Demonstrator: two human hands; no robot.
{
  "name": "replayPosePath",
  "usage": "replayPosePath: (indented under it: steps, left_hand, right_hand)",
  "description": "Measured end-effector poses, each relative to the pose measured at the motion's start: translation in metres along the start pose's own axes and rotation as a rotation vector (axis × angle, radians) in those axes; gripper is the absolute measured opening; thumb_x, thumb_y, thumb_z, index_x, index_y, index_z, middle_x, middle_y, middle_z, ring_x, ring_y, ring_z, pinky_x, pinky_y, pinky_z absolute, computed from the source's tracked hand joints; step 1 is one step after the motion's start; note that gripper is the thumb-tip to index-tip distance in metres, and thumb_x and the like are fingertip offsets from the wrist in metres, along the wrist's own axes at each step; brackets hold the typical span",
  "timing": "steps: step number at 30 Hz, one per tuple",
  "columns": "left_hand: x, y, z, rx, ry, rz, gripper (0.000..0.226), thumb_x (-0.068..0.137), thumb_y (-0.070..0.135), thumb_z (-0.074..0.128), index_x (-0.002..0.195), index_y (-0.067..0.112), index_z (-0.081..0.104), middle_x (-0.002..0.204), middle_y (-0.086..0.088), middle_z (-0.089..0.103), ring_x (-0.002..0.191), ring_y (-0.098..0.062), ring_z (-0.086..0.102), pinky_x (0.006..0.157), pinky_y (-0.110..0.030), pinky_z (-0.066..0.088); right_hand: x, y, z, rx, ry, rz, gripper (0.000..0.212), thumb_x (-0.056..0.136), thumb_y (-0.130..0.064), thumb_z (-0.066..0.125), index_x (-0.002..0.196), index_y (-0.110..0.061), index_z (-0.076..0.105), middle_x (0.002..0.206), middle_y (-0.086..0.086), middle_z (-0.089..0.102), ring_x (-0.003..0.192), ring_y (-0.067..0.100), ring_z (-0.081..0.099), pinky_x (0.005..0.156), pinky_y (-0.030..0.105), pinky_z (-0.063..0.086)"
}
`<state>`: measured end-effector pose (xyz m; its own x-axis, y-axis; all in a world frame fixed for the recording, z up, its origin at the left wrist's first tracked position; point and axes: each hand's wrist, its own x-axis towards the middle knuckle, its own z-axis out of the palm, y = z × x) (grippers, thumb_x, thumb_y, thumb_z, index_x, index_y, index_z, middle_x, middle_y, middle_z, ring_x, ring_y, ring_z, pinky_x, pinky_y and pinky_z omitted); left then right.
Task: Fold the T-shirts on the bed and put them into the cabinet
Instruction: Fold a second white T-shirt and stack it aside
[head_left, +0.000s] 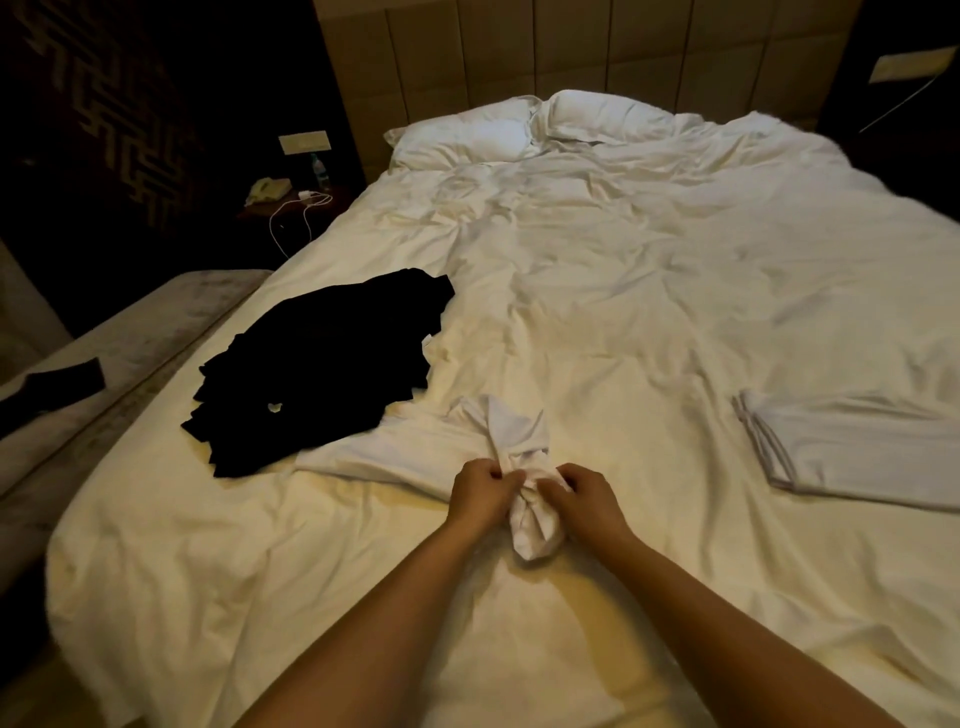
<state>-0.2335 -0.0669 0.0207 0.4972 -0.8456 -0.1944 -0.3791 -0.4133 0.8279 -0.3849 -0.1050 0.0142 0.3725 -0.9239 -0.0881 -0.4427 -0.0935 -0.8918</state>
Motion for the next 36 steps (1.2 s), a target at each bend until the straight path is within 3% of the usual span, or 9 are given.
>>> replayPosePath:
  steps: [3,9,14,17,21,24,28,32,36]
  left_hand:
    - [-0.001,0.012,-0.002,-0.214,-0.032,0.026,0.008,0.095,0.025,0.065,0.091,0.019,0.069,0.093,-0.006,0.074,0.092,-0.023,0.070,0.089,-0.046,0.056]
    - [-0.014,0.071,0.034,-0.379,-0.217,0.086,0.013,0.100,0.022,0.058,0.102,0.018,0.071,0.101,-0.006,0.075,0.099,-0.023,0.070,0.090,-0.037,0.055]
    - [-0.013,0.094,0.044,-0.572,-0.354,0.019,0.019,0.103,0.022,0.053,0.113,0.012,0.067,0.102,-0.009,0.073,0.094,-0.024,0.069,0.077,-0.032,0.057]
    - [-0.009,0.100,0.061,-0.662,-0.251,-0.029,0.031,0.102,0.029,0.053,0.118,0.004,0.063,0.113,-0.021,0.070,0.102,-0.035,0.068,0.087,-0.044,0.057]
    - [0.006,0.087,0.064,-0.709,-0.005,-0.168,0.040,0.097,0.038,0.052,0.119,0.005,0.062,0.118,-0.018,0.068,0.108,-0.035,0.065,0.102,-0.054,0.049]
    - [0.008,0.066,0.055,-0.587,0.091,-0.222,0.052,0.096,0.052,0.048,0.125,0.011,0.061,0.125,-0.014,0.065,0.108,-0.036,0.063,0.098,-0.055,0.051]
    - [-0.015,0.051,0.035,-0.448,-0.050,-0.093,0.074,0.079,0.070,0.065,0.127,0.014,0.059,0.118,-0.003,0.069,0.107,-0.022,0.067,0.098,-0.044,0.053]
    - [-0.027,0.042,0.019,-0.424,-0.181,-0.003,0.058,0.073,0.045,0.084,0.118,0.016,0.060,0.117,-0.005,0.071,0.105,-0.020,0.069,0.093,-0.038,0.055]
    - [-0.035,0.042,0.009,-0.402,-0.198,0.046,0.049,0.080,0.009,0.082,0.119,0.013,0.054,0.112,-0.011,0.071,0.097,-0.023,0.070,0.075,-0.034,0.054]
  right_hand:
    - [-0.009,-0.001,-0.006,0.245,0.066,0.004,0.022,0.095,-0.023,0.063,0.074,-0.017,0.067,0.067,-0.005,0.069,0.066,0.008,0.064,0.062,0.023,0.047]
    - [-0.022,-0.008,-0.053,0.665,0.273,0.162,0.020,0.096,-0.023,0.062,0.093,-0.008,0.074,0.088,0.012,0.076,0.088,0.031,0.072,0.082,0.044,0.056]
    - [-0.026,-0.018,-0.088,0.670,0.362,0.245,0.034,0.095,-0.043,0.060,0.083,-0.013,0.072,0.075,0.012,0.073,0.063,0.028,0.066,0.054,0.032,0.050]
    - [-0.031,0.001,-0.119,0.609,0.477,0.241,0.047,0.097,-0.044,0.058,0.084,0.000,0.066,0.065,0.022,0.060,0.046,0.026,0.050,0.040,0.026,0.037]
    - [-0.038,0.028,-0.131,0.541,0.567,0.158,0.038,0.094,-0.027,0.062,0.067,-0.001,0.054,0.064,0.013,0.048,0.064,0.019,0.041,0.063,0.033,0.036]
    - [-0.041,0.039,-0.123,0.369,0.458,0.215,0.031,0.083,-0.031,0.059,0.059,-0.015,0.049,0.057,0.009,0.041,0.061,0.017,0.036,0.058,0.032,0.032]
    - [-0.042,0.041,-0.107,-0.014,0.277,0.270,0.039,0.088,-0.028,0.058,0.056,-0.014,0.042,0.050,0.001,0.040,0.053,0.020,0.036,0.052,0.033,0.029]
    - [-0.034,0.022,-0.100,0.032,0.435,-0.016,0.013,0.092,-0.029,0.064,0.085,-0.018,0.063,0.086,-0.003,0.064,0.080,0.015,0.060,0.070,0.032,0.045]
    - [-0.019,-0.002,-0.085,-0.060,0.077,-0.185,0.032,0.090,-0.029,0.071,0.120,-0.024,0.063,0.116,-0.013,0.059,0.101,0.006,0.057,0.084,0.020,0.045]
